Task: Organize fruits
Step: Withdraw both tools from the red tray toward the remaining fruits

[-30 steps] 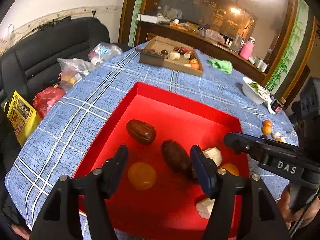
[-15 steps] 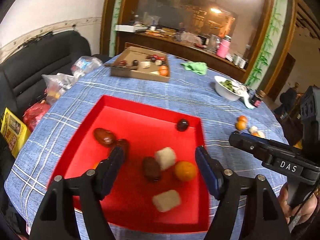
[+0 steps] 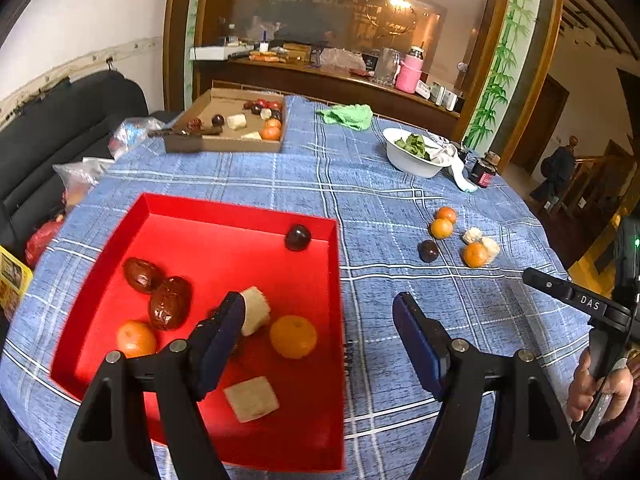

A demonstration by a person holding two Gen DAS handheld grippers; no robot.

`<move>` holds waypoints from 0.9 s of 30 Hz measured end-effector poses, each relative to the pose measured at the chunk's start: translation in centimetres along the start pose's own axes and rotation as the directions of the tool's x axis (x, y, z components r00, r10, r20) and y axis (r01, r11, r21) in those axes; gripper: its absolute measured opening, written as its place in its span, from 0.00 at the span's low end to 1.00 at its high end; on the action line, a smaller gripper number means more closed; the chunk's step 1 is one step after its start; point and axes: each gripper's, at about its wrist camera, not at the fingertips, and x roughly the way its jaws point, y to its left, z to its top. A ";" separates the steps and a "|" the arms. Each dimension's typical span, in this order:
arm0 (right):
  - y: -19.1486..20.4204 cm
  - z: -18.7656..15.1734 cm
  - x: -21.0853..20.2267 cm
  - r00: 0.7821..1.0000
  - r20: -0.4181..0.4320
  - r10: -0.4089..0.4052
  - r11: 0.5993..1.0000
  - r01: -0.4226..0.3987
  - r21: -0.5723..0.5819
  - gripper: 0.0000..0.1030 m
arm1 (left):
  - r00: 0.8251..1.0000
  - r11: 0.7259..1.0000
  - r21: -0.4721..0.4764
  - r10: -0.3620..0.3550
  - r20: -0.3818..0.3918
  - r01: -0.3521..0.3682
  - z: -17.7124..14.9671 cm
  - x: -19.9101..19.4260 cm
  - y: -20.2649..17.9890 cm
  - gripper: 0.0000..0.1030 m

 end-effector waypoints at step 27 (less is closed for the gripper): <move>1.0 3.7 10.9 0.990 -0.084 -0.116 0.993 0.114 -0.032 0.39 | 0.993 0.994 0.089 -0.054 -0.101 0.063 1.2 7.2 -6.6 0.73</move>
